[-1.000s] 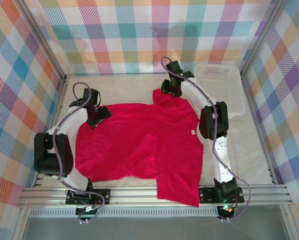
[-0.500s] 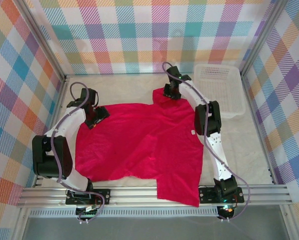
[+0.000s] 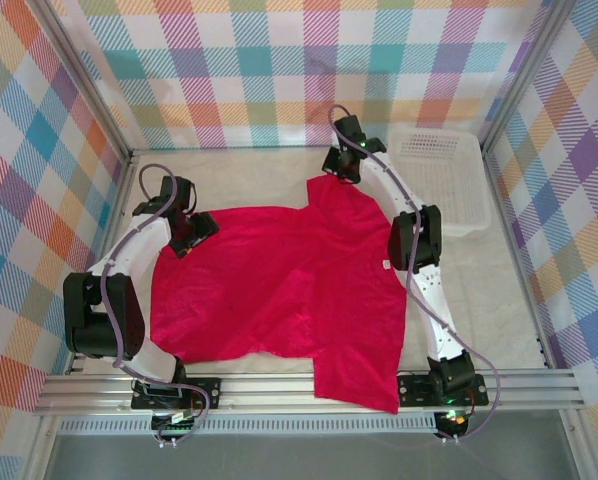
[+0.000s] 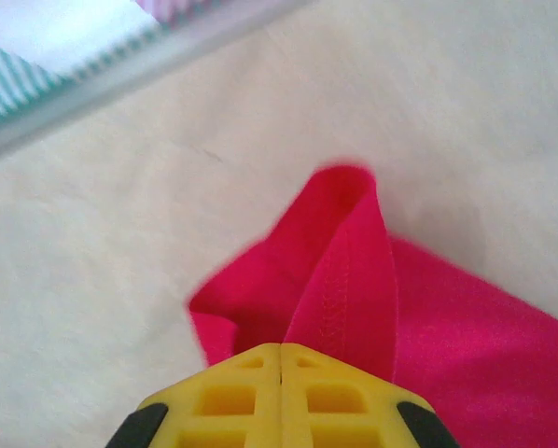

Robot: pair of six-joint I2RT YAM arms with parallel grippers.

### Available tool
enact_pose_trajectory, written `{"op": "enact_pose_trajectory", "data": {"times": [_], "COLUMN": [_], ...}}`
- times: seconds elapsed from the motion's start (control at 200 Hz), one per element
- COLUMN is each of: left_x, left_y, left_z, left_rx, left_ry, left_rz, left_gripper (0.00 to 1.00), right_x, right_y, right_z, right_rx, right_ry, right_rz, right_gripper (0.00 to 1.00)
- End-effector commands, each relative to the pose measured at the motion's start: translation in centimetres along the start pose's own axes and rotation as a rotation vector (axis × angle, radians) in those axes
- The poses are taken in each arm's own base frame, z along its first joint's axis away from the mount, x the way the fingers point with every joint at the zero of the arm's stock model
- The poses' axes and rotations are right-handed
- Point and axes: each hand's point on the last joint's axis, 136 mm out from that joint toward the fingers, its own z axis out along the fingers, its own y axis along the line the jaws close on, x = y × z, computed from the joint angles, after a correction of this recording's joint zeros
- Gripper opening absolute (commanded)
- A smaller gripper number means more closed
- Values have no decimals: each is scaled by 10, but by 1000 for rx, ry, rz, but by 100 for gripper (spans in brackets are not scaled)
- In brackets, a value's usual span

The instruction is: Fold the inside-out t-shirt

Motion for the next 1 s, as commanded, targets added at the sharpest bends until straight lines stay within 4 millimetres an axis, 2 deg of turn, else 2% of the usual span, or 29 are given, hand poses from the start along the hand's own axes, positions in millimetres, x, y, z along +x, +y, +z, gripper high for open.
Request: {"op": "enact_pose_trajectory", "data": {"times": [0.0,0.065,0.095,0.135,0.23,0.345,0.515,0.61,0.72,0.83,0.95,0.995], "left_x": [-4,-5,-5,-5,-8,-18,-40,-53,-68,-80,-98,-112], "left_y": [8,7,6,4,4,8,19,23,23,26,31,30], "left_z": [5,8,8,7,5,10,35,55,81,109,134,139], "left_rx": [-37,-35,-28,-16,-20,-37,-41,-50,-63,-98,-125,-126], "left_ry": [-10,-9,-9,-9,-16,-26,-10,10,34,58,76,58], "left_rz": [-15,-28,-31,-33,-25,-50,-152,-198,-239,-259,-284,-287], "left_gripper": [74,73,73,73,74,75,75,75,74,74,73,73], "right_x": [-6,-9,-10,-10,0,29,82,102,111,109,91,83], "right_y": [15,25,24,20,3,-11,-27,-42,-57,-64,-66,-66], "right_z": [14,13,10,2,-21,-43,-52,-42,-19,11,42,53], "right_rx": [-72,-119,-116,-95,-26,27,52,74,106,125,144,147], "right_ry": [-25,-28,-24,-14,52,139,233,259,283,288,266,255], "right_rz": [8,-9,-14,-15,-12,-27,-54,-39,-29,-30,-60,-67], "right_gripper": [20,24,29,36,41,41,43,43,43,43,43,43]}}
